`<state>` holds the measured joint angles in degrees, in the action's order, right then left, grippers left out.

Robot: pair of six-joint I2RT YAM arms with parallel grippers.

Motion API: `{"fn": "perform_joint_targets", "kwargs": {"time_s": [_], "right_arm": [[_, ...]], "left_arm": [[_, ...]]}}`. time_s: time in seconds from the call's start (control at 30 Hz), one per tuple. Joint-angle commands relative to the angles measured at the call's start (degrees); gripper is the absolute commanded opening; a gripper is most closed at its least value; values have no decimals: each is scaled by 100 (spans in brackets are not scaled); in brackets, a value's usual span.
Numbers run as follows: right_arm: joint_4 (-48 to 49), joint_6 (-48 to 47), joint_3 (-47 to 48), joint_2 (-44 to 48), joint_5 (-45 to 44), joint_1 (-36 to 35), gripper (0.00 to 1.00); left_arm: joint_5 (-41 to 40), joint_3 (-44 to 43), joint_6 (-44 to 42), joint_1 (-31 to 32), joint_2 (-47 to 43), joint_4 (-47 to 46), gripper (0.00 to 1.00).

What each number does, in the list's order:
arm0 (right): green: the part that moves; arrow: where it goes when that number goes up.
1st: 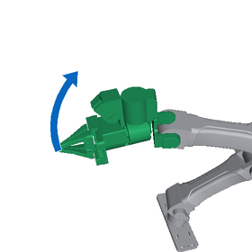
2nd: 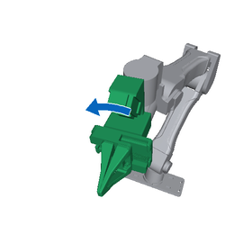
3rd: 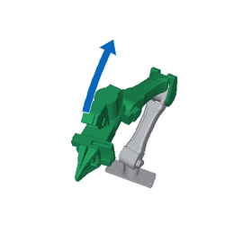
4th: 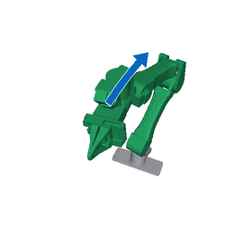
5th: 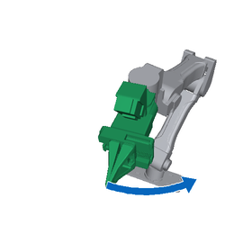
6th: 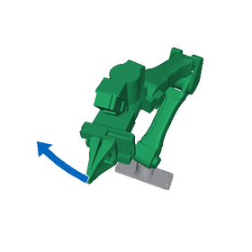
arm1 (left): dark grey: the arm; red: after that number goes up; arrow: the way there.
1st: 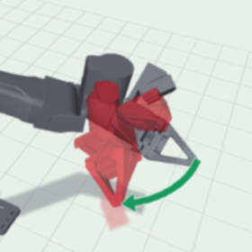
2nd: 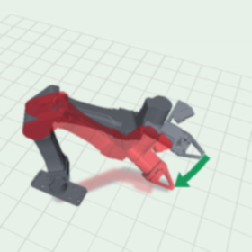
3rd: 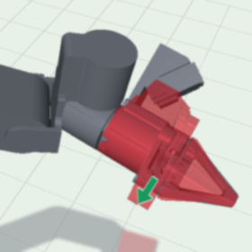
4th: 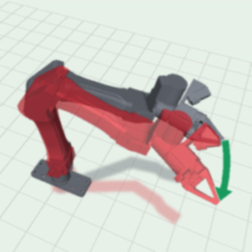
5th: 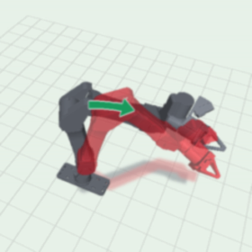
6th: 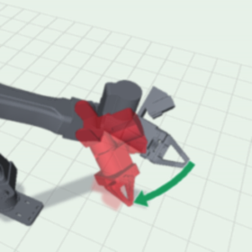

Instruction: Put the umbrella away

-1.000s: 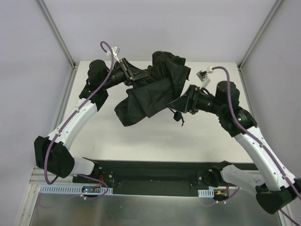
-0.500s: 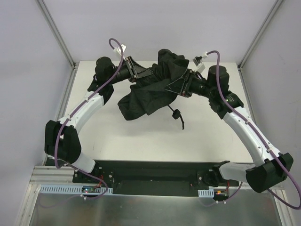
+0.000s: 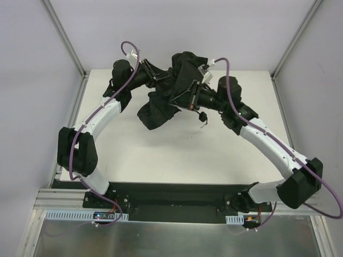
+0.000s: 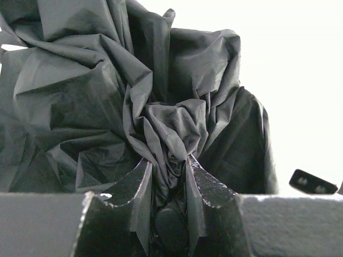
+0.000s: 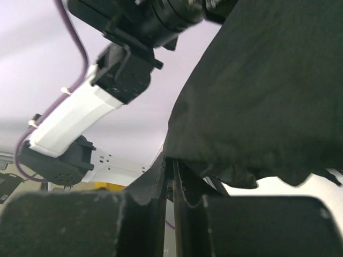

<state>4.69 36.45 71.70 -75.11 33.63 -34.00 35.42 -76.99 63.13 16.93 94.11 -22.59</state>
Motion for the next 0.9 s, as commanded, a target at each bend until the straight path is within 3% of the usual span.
{"fn": "perform_joint_targets", "kwargs": {"time_s": [0.0, 0.07, 0.17, 0.27, 0.43, 0.5, 0.6, 0.73, 0.87], "right_arm": [[542, -111, 160, -425, 109, -405, 11], [280, -347, 55, -382, 74, -406, 17], [-1071, -1041, 334, -93, 13, -213, 37], [-2477, -1805, 651, 180, -110, -134, 49], [-3972, -3149, 714, 996, -926, -72, 72], [-4098, -3599, 521, 1296, -1174, 164, 79], [-3889, -4030, 231, 1481, -885, 455, 80], [-2986, -4163, -435, 1596, -376, 447, 80], [-2237, -4427, -631, 1456, -488, 219, 79]], "left_arm": [[-510, -87, 551, 21, -454, 481, 0], [-606, -307, 411, 21, -481, 1115, 0], [-519, -308, 332, 21, -533, 1125, 0], [-518, -150, 174, 21, -683, 1143, 0], [-510, 96, 286, 21, -902, 1380, 0], [-300, 132, 445, 21, -955, 1397, 0], [-18, 193, 787, 30, -1052, 1406, 0], [150, 184, 946, 56, -1271, 1520, 0], [132, 18, 867, 153, -1421, 1976, 0]]}}
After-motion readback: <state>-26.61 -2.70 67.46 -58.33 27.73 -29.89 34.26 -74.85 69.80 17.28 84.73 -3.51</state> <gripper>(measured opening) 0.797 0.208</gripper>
